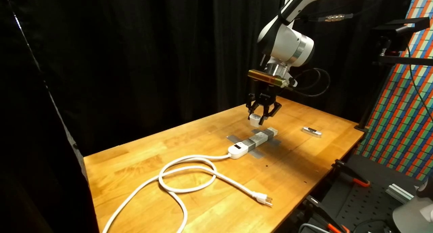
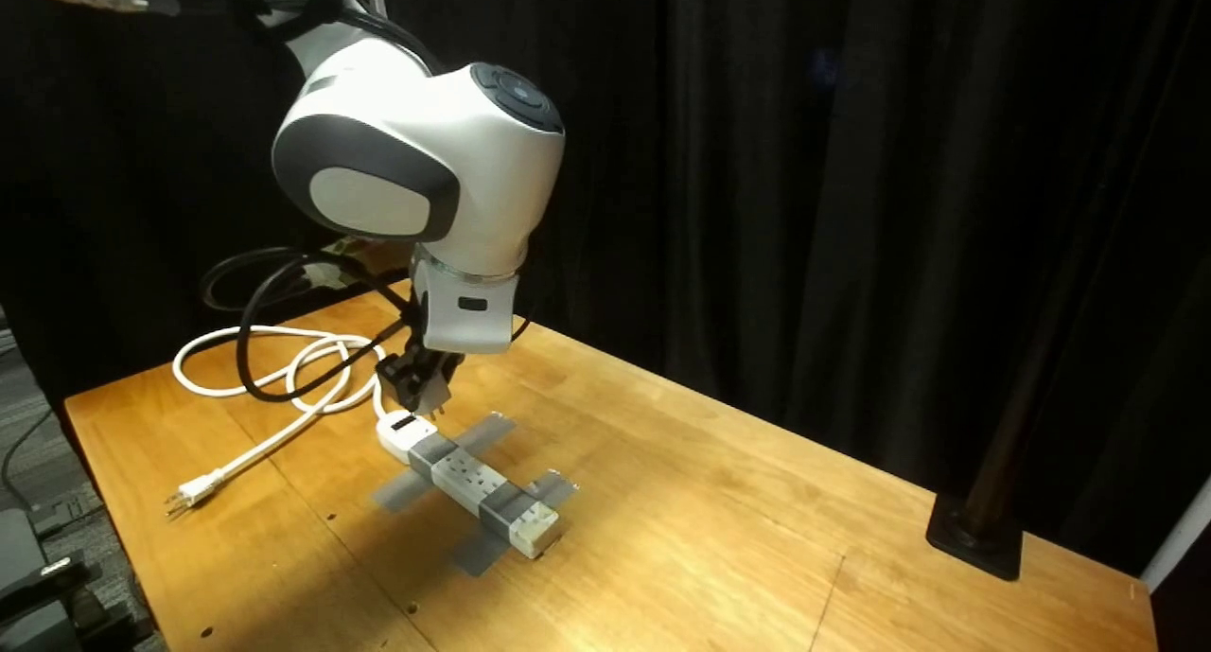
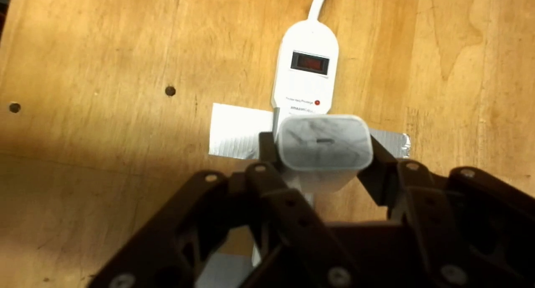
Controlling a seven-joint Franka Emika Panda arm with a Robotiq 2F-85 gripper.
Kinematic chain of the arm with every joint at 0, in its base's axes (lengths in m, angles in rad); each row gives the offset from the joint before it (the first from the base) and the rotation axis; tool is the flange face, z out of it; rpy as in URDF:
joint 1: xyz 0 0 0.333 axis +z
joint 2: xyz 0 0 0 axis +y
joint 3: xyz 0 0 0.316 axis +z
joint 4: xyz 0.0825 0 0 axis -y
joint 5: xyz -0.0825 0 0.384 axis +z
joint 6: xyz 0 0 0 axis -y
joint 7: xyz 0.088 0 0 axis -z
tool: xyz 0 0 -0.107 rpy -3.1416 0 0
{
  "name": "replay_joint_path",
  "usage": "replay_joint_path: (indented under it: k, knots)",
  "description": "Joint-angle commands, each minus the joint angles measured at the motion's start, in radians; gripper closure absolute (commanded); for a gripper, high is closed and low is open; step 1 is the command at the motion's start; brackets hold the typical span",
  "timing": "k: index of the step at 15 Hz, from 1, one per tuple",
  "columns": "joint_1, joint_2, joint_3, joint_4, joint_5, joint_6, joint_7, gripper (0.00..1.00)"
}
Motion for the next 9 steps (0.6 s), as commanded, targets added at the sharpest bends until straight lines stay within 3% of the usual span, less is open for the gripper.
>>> replay_joint_path:
  k: [1, 5, 9]
  knots:
    - [0.028, 0.067, -0.046, 0.104, 0.008, -0.179, 0.099, 0.76]
    - [0.007, 0.169, -0.070, 0.240, 0.060, -0.384, 0.169, 0.76]
    - [-0.002, 0.243, -0.094, 0.318, 0.141, -0.357, 0.145, 0.76]
